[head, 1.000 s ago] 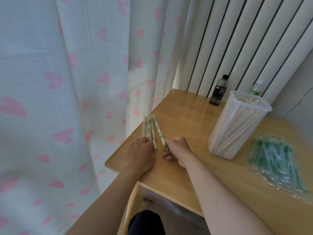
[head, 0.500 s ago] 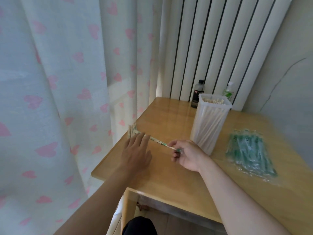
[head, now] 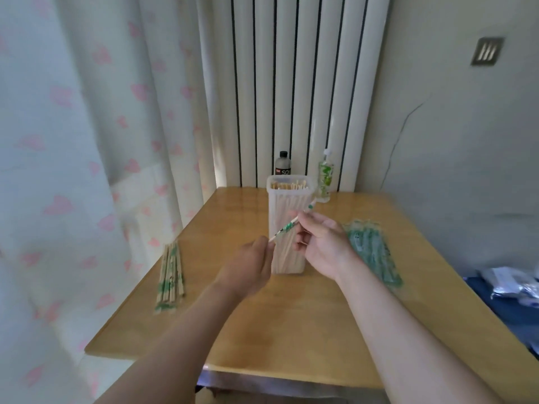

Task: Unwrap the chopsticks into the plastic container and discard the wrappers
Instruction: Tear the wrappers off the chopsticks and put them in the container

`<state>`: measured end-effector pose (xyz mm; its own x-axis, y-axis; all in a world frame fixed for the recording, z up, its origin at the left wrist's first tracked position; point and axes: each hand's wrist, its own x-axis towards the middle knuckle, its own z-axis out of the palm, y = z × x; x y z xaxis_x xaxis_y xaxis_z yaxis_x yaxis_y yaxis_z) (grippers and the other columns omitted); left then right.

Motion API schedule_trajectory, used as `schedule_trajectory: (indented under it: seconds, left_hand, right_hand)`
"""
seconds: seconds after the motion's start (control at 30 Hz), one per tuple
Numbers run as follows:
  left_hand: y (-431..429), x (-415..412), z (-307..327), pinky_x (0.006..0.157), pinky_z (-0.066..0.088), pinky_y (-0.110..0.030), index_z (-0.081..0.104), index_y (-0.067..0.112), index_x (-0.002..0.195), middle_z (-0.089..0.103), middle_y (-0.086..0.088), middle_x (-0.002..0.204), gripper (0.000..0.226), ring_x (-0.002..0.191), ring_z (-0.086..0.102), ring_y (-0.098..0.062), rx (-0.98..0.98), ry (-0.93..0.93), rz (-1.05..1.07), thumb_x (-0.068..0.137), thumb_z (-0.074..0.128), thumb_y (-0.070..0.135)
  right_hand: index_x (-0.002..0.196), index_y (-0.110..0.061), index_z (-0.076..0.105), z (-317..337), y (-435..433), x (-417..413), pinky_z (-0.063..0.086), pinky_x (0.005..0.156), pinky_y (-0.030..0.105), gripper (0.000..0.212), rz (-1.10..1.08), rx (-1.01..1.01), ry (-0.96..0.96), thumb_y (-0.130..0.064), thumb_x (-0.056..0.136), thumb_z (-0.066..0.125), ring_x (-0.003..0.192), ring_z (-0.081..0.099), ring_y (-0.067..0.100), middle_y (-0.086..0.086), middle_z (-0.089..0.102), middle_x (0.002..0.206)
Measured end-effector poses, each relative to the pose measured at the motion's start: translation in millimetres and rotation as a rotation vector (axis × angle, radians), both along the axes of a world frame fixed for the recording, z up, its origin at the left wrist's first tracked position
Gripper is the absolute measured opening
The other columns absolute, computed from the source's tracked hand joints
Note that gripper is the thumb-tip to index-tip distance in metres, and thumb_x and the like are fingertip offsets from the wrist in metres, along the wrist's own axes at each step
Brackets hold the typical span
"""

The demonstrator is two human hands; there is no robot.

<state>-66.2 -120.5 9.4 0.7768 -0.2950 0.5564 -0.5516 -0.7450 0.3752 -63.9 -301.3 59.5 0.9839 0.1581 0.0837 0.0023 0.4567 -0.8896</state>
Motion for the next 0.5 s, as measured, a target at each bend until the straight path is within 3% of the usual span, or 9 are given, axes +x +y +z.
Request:
schedule_trajectory:
  seconds: [0.17, 0.27, 0.37, 0.5]
  left_hand:
    - [-35, -4, 14, 0.064, 0.044, -0.045, 0.057, 0.004, 0.090, 0.065, -0.014, 0.075, 0.051, 0.070, 0.060, -0.036, -0.108, 0.069, -0.034, 0.101, 0.026, 0.043]
    - [-49, -6, 18, 0.066, 0.047, -0.048, 0.059, 0.005, 0.090, 0.065, -0.010, 0.076, 0.049, 0.070, 0.060, -0.032, -0.192, 0.148, -0.063, 0.104, 0.029, 0.041]
    - [-56, -7, 22, 0.067, 0.046, -0.041, 0.061, 0.006, 0.094, 0.061, 0.001, 0.074, 0.040, 0.071, 0.057, -0.024, -0.191, 0.221, -0.083, 0.108, 0.034, 0.032]
    - [-55, -6, 23, 0.065, 0.043, -0.035, 0.063, 0.010, 0.094, 0.056, 0.005, 0.069, 0.041, 0.066, 0.052, -0.015, -0.183, 0.303, -0.092, 0.108, 0.035, 0.037]
  right_hand:
    - [0.103, -0.003, 0.073, -2, -12, -4, 0.039, 0.055, 0.030, 0.016, -0.073, -0.013, 0.006, -0.015, 0.094, 0.067, 0.055, 0.048, 0.014, 0.002, 0.052, 0.064]
    - [0.104, 0.002, 0.070, -8, -15, -6, 0.039, 0.054, 0.030, 0.028, -0.077, -0.052, 0.021, -0.018, 0.085, 0.075, 0.057, 0.051, 0.015, 0.004, 0.055, 0.067]
    - [0.104, 0.006, 0.072, -6, -23, -5, 0.042, 0.057, 0.030, 0.025, -0.123, -0.039, 0.031, -0.013, 0.089, 0.075, 0.069, 0.058, 0.018, 0.009, 0.066, 0.075]
    - [0.096, 0.000, 0.075, 3, -39, -1, 0.047, 0.059, 0.030, 0.011, -0.269, 0.079, 0.056, -0.008, 0.089, 0.075, 0.074, 0.065, 0.020, 0.010, 0.072, 0.085]
